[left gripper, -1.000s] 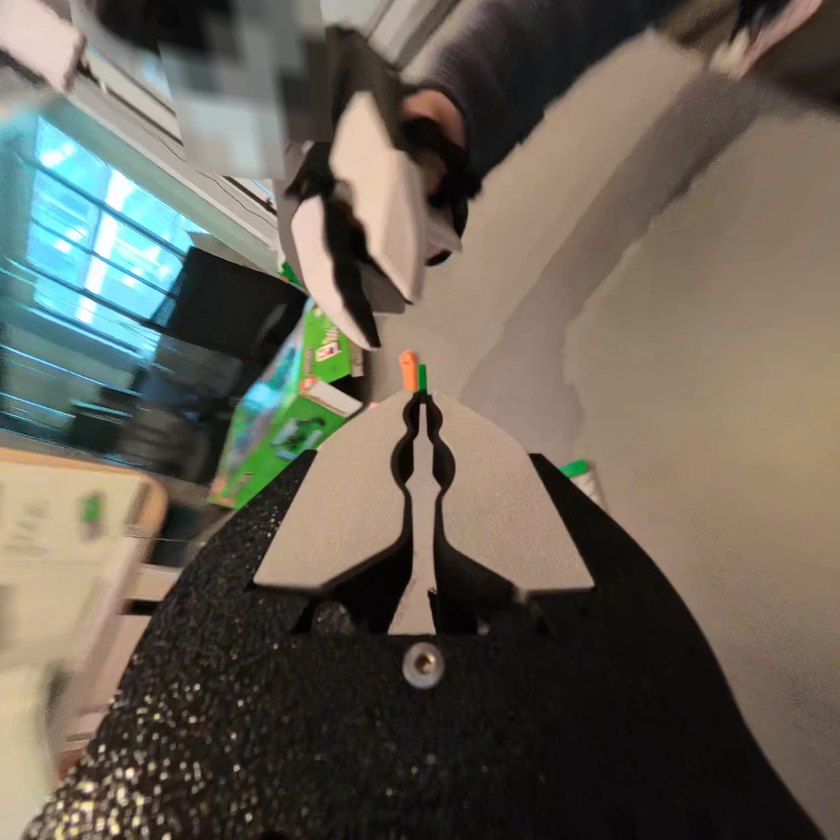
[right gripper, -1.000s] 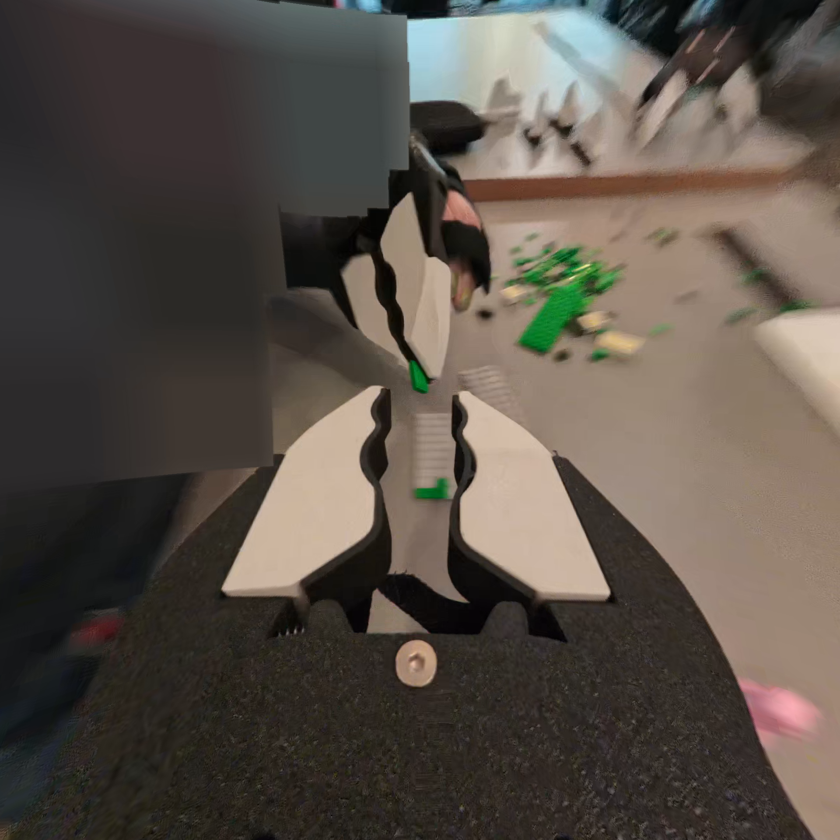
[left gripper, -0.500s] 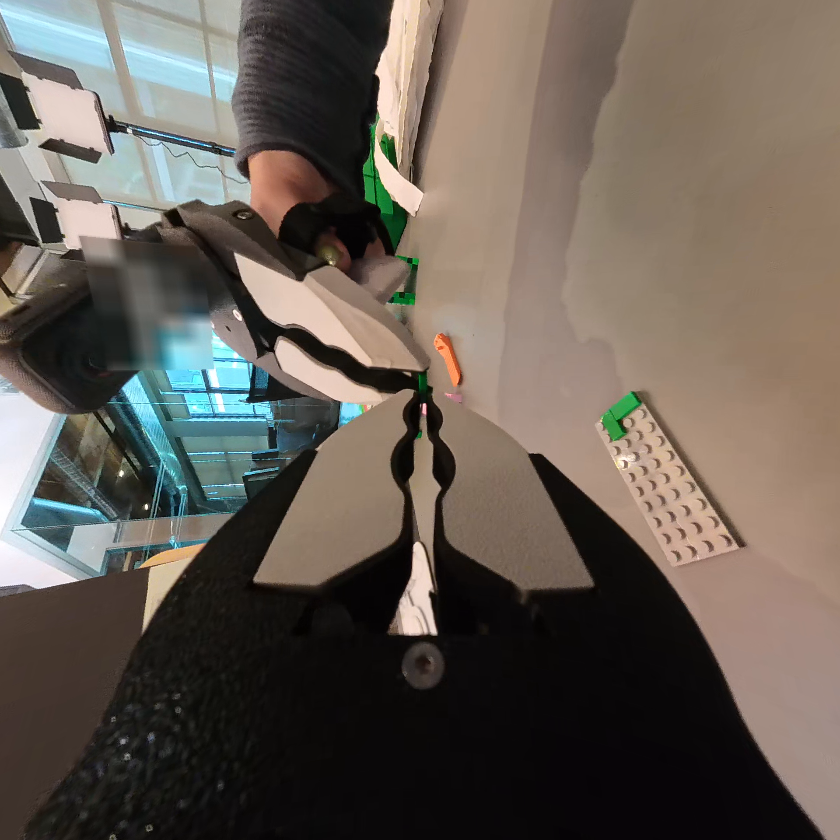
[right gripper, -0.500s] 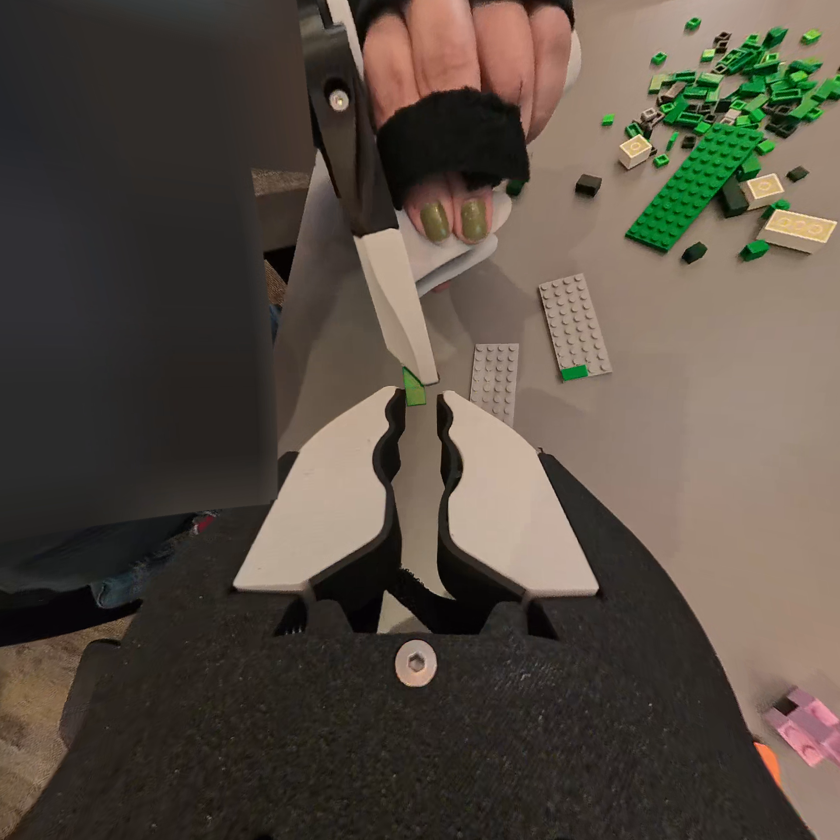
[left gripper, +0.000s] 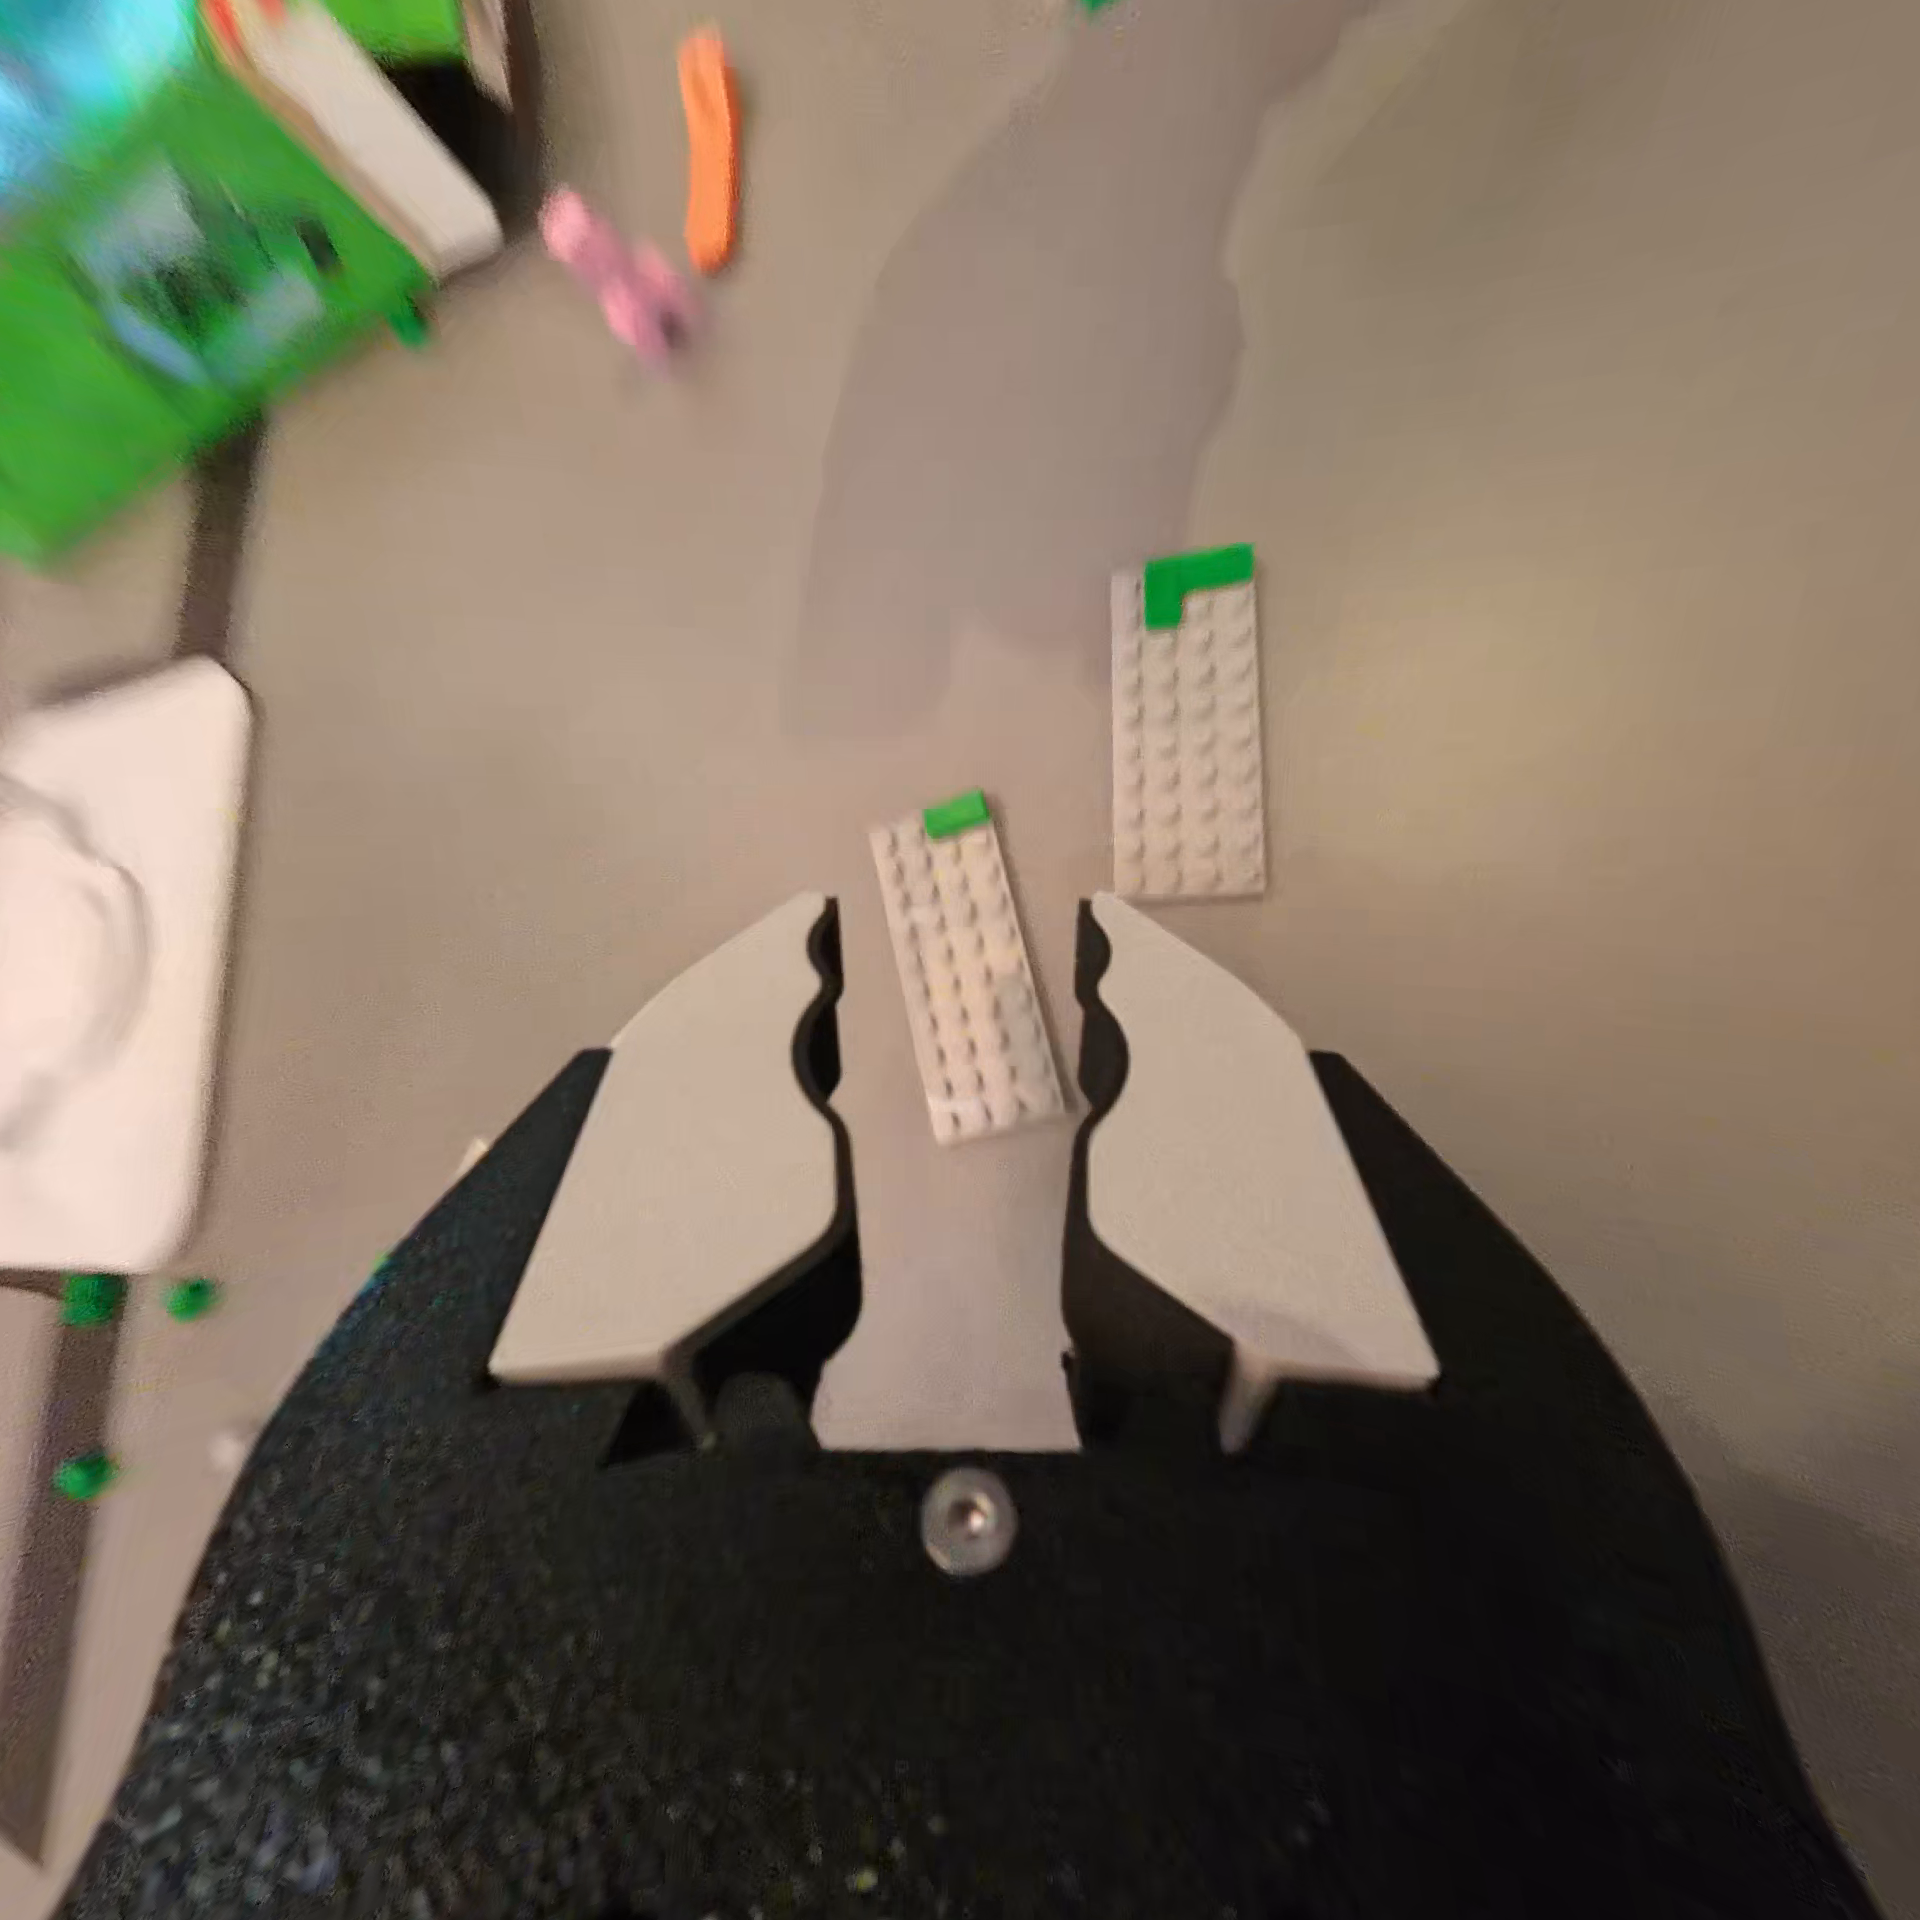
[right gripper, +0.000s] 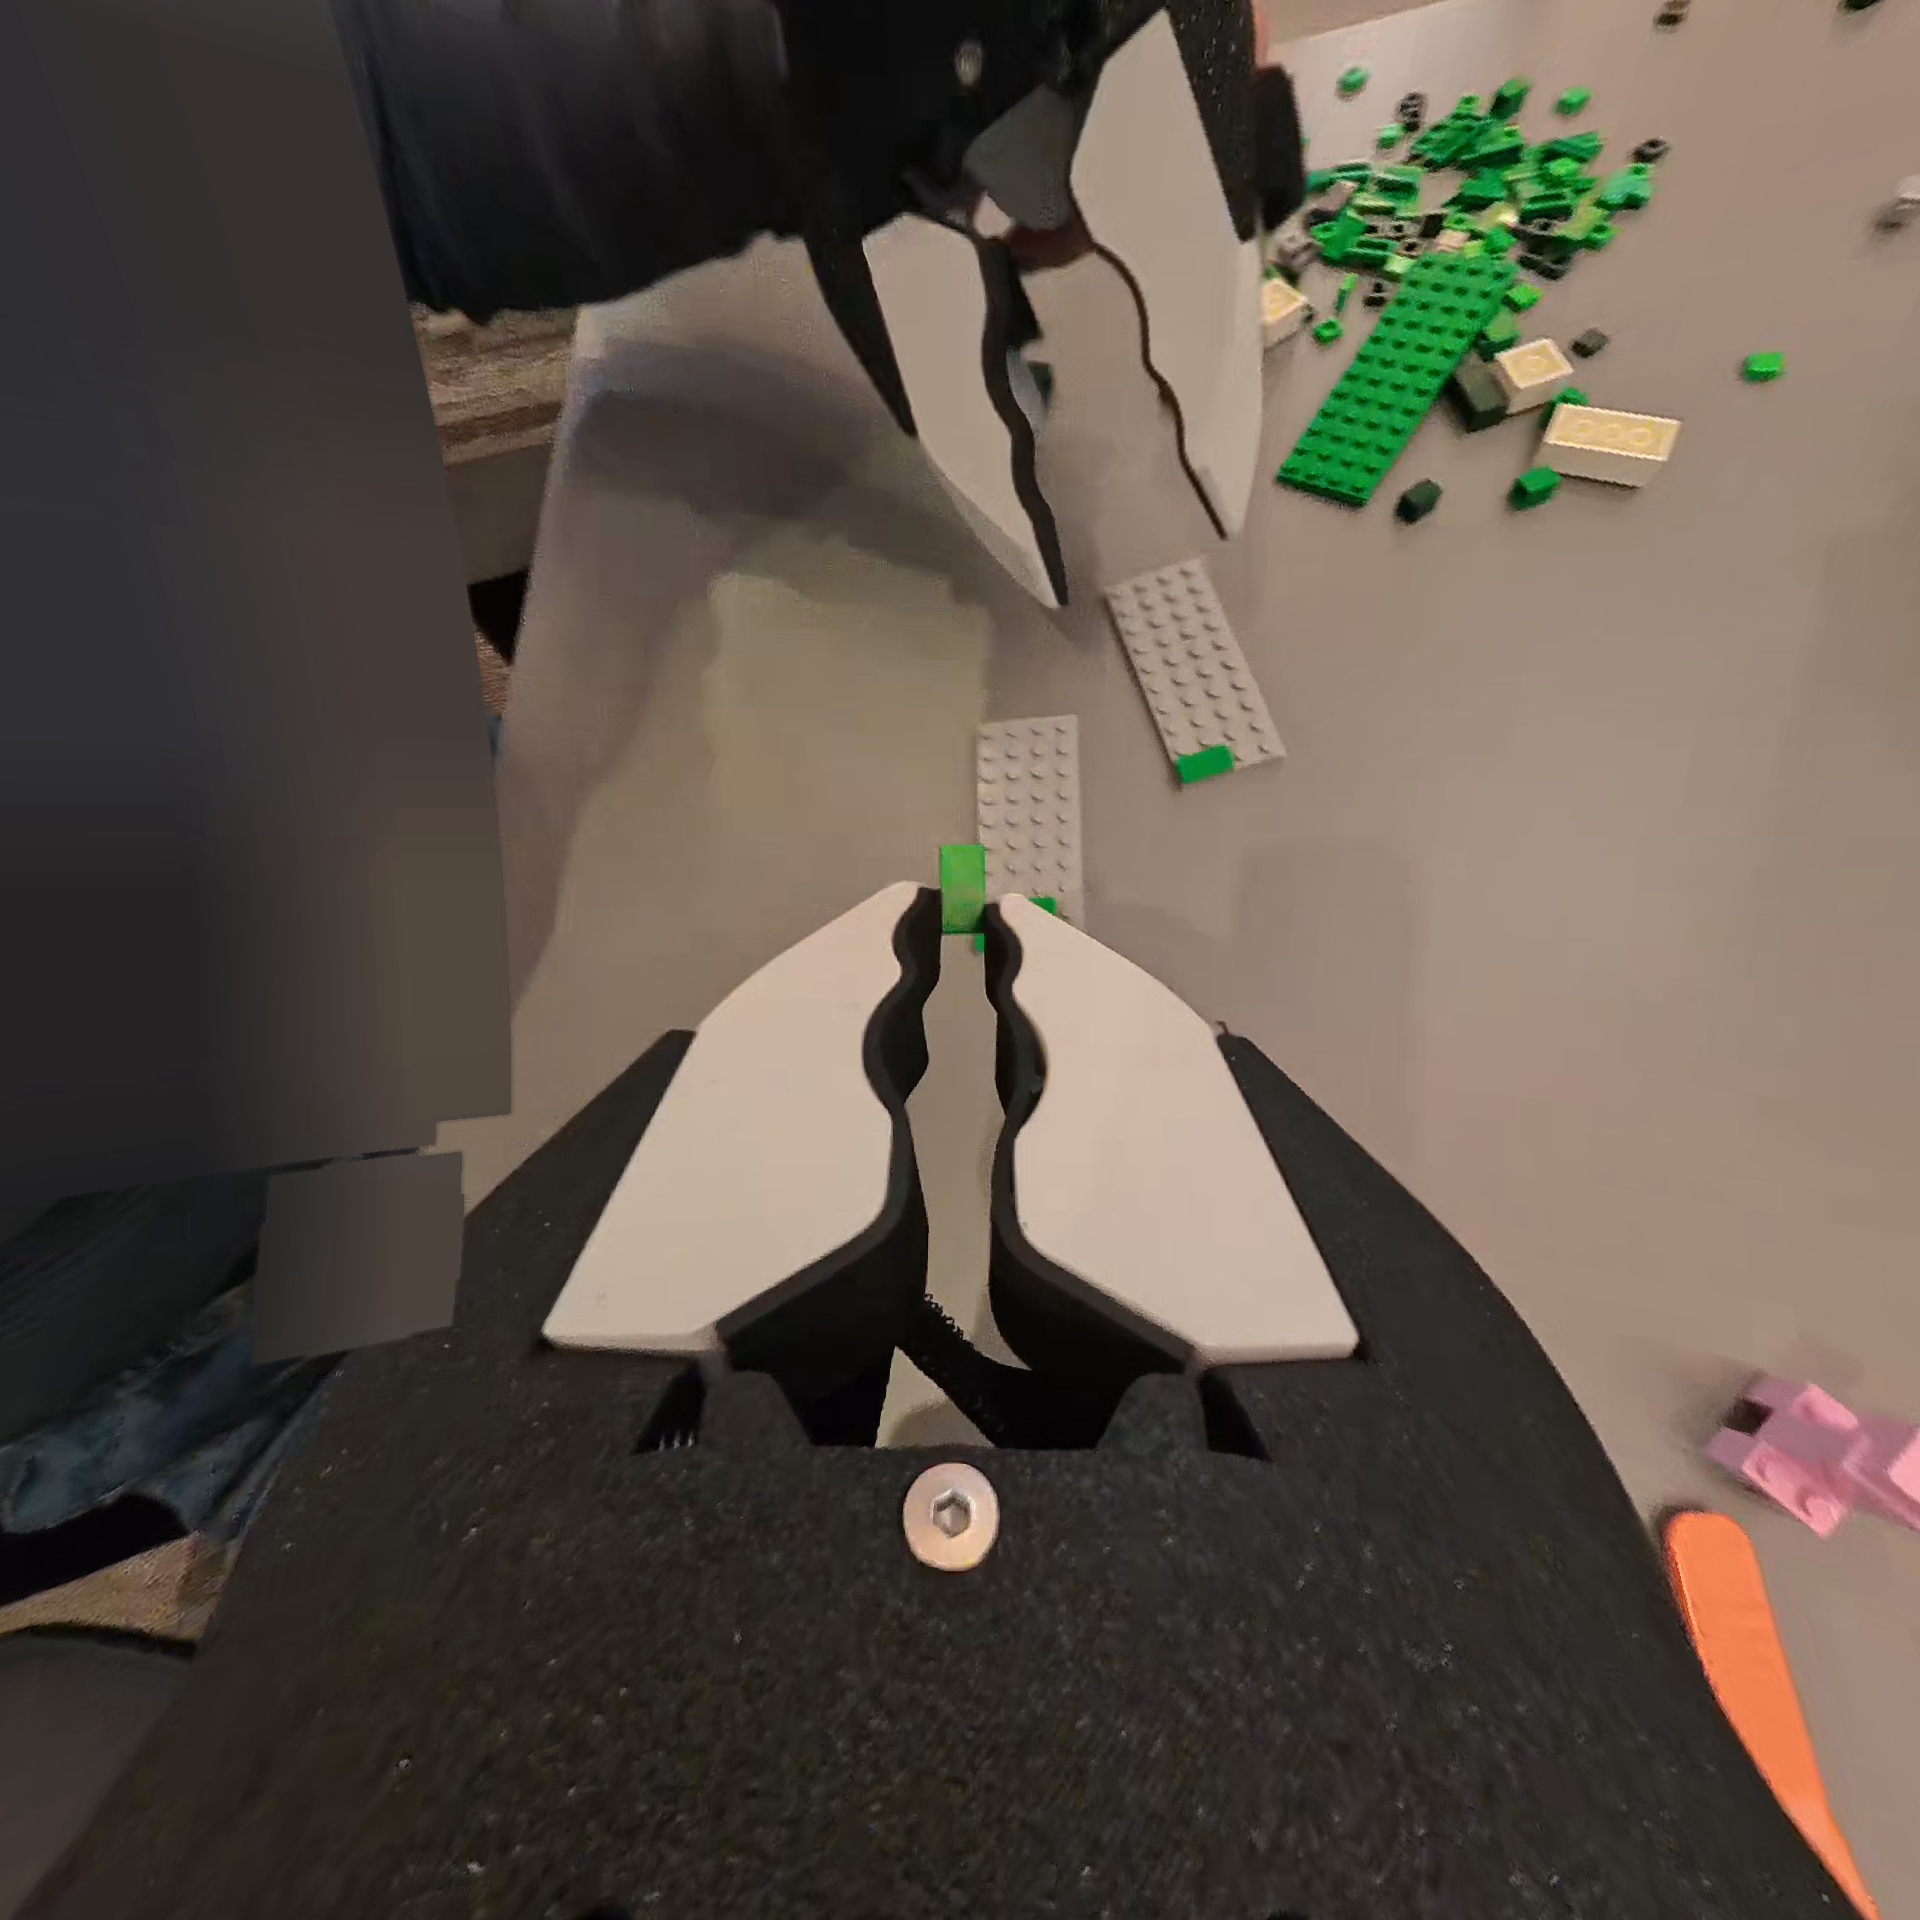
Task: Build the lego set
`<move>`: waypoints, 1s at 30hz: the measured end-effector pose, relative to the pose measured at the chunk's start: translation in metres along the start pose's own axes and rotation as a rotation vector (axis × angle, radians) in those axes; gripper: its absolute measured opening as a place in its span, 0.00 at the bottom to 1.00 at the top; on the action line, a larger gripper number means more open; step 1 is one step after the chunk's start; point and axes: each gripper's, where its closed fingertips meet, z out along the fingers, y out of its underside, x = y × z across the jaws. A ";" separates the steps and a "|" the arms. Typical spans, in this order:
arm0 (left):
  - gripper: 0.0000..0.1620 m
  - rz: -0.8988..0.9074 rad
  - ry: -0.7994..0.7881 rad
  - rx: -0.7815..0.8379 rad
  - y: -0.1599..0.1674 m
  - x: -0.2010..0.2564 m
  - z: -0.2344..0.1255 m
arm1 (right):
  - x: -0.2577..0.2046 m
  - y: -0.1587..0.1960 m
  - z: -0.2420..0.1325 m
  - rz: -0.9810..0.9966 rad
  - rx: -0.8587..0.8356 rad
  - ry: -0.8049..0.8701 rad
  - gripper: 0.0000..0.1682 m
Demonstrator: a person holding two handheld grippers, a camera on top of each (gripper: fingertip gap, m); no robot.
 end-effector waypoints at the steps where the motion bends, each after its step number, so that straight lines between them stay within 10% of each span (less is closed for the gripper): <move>1: 0.27 -0.051 0.024 -0.043 0.010 -0.001 0.001 | 0.003 0.004 0.000 -0.001 0.002 0.023 0.04; 30: 0.20 -0.223 0.151 -0.313 0.042 0.010 0.023 | 0.008 0.039 -0.004 -0.014 0.021 0.207 0.05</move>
